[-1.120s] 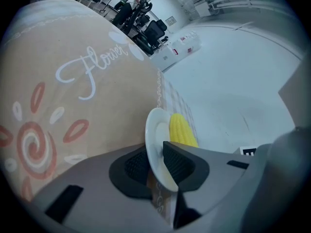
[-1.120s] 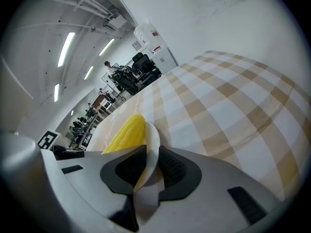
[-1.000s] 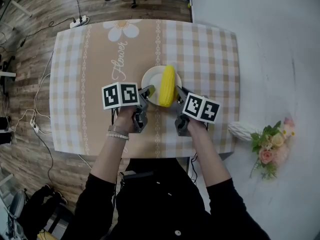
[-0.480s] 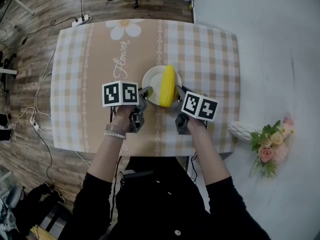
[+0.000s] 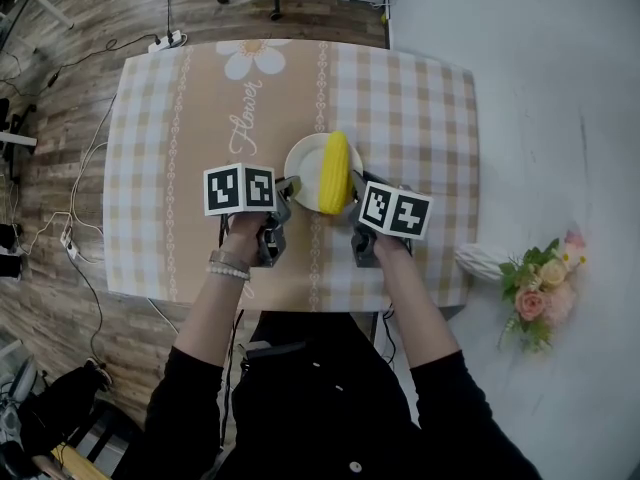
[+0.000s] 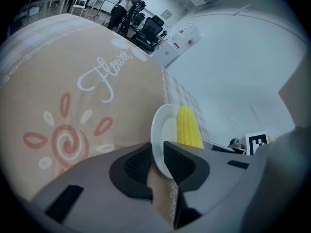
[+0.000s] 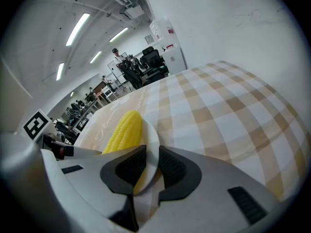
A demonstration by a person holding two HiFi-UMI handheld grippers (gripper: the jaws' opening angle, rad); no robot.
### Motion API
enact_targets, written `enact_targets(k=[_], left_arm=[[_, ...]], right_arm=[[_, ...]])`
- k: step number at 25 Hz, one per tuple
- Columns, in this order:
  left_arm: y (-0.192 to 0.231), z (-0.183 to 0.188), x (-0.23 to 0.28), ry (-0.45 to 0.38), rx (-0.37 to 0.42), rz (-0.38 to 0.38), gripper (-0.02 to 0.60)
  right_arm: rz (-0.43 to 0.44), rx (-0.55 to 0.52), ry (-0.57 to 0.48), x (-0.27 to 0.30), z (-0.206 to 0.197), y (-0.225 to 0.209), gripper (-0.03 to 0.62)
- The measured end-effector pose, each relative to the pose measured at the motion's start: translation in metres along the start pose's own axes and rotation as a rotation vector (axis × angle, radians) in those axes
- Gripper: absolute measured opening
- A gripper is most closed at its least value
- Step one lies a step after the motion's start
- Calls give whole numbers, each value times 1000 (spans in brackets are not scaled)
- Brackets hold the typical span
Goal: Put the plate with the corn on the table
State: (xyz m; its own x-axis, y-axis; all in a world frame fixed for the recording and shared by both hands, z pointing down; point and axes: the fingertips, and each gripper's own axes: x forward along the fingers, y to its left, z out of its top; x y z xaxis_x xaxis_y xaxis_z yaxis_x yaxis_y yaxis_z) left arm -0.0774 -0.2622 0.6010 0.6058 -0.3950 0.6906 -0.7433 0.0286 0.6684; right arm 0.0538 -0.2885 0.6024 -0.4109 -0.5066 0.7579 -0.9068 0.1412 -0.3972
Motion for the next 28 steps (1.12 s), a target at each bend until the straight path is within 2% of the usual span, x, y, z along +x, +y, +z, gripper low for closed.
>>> enact_targets(k=[5,10,14,19,22,28], left_arm=[[5,-2,-5,-15,-10,15,77],[6,-6,-8,-26,17,24,75],[8,-4,-18,-70,36,27,74],[7,8,-41,-173,106,61,43],[-2,14,-55,-250,148,59,37],[-36,12,-75,-338,263,22,23]], right_arm=[[-2,-40,1,0,0,1,109],[35,-91,10,0,-1,3,114],[42,-116,15,0,-2,6,114],[1,-121,-50,-8,5,1,112],[-23,-139,-109,-19,15,0,84],[-20,-175,-177,-46,20,6,51]])
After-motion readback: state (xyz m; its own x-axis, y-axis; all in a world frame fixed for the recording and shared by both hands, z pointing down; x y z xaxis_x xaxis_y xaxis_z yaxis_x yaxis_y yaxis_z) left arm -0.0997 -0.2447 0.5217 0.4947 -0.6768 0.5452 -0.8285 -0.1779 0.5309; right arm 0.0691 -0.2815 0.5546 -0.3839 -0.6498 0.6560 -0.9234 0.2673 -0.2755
